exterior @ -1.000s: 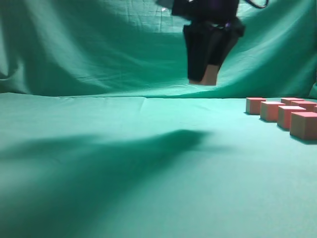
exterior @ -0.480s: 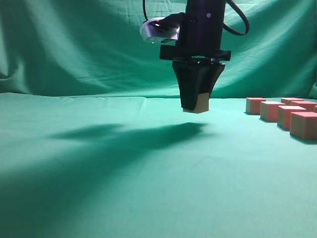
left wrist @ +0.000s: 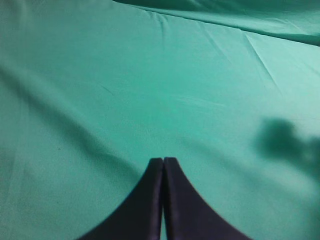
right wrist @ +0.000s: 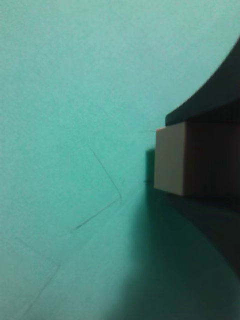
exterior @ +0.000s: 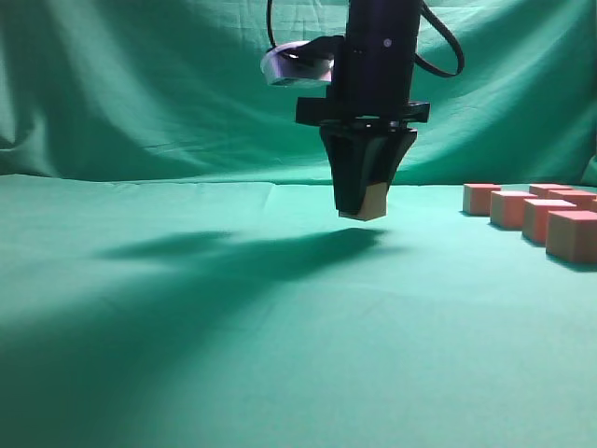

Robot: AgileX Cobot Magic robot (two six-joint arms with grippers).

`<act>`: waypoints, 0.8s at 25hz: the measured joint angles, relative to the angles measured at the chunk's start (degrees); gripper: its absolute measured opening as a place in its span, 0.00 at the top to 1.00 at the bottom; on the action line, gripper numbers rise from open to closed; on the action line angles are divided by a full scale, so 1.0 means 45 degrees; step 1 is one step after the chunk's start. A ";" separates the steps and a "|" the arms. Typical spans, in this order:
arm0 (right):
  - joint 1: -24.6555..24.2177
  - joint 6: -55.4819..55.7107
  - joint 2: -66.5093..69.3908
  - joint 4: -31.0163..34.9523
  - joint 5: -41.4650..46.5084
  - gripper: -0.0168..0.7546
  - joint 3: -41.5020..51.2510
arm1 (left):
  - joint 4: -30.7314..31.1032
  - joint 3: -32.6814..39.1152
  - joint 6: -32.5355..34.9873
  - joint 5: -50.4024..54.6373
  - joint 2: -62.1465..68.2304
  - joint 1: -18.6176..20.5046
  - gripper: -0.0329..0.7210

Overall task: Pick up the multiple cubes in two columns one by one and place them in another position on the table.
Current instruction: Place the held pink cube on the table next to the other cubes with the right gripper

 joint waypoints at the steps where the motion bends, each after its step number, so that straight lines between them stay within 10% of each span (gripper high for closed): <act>1: 0.0000 0.0000 0.0025 0.0000 0.0028 0.65 0.0000 | 0.0000 0.0000 0.0000 0.0000 0.0000 0.0000 0.96; 16: 0.0000 0.0017 0.0363 0.0000 0.0133 0.65 0.0000 | 0.0000 0.0000 0.0000 0.0000 0.0000 0.0000 0.96; 20: 0.0000 0.0101 0.0390 0.0000 0.0190 0.35 -0.0029 | 0.0000 0.0000 0.0000 0.0000 0.0000 0.0000 0.96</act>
